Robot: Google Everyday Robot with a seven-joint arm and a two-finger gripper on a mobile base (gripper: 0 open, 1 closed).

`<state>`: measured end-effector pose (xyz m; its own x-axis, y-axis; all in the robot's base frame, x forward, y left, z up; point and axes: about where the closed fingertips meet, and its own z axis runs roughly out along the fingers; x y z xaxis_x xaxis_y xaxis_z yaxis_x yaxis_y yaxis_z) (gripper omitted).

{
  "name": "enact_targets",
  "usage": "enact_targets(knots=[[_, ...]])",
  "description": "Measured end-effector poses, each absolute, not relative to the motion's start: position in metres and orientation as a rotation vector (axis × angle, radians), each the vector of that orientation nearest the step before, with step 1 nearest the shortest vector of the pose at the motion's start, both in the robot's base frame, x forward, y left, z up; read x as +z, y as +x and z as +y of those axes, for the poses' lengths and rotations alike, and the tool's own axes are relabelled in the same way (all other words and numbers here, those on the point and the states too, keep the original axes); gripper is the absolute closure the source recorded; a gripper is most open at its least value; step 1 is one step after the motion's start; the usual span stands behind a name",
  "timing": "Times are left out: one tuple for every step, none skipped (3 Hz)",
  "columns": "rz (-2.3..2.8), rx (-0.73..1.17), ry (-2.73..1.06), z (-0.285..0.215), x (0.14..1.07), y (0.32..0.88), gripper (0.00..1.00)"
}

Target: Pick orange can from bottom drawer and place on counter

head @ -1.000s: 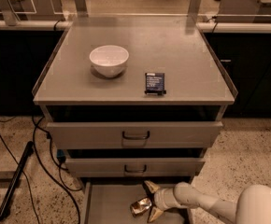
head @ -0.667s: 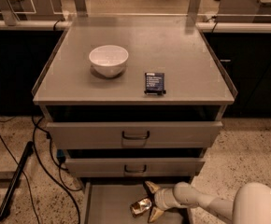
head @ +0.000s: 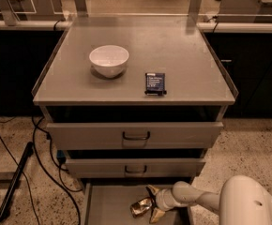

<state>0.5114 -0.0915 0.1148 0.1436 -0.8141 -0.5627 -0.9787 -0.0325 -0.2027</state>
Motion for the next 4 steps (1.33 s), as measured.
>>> enact_targets(knots=[[1.751,0.427,-1.892,-0.093,0.106,0.511,0.35],[1.751,0.431,-1.89,-0.093,0.106,0.51,0.65],[1.751,0.432,-1.889,-0.093,0.107,0.509,0.9],[1.748,0.446,-1.881,-0.096,0.118,0.5,1.0]])
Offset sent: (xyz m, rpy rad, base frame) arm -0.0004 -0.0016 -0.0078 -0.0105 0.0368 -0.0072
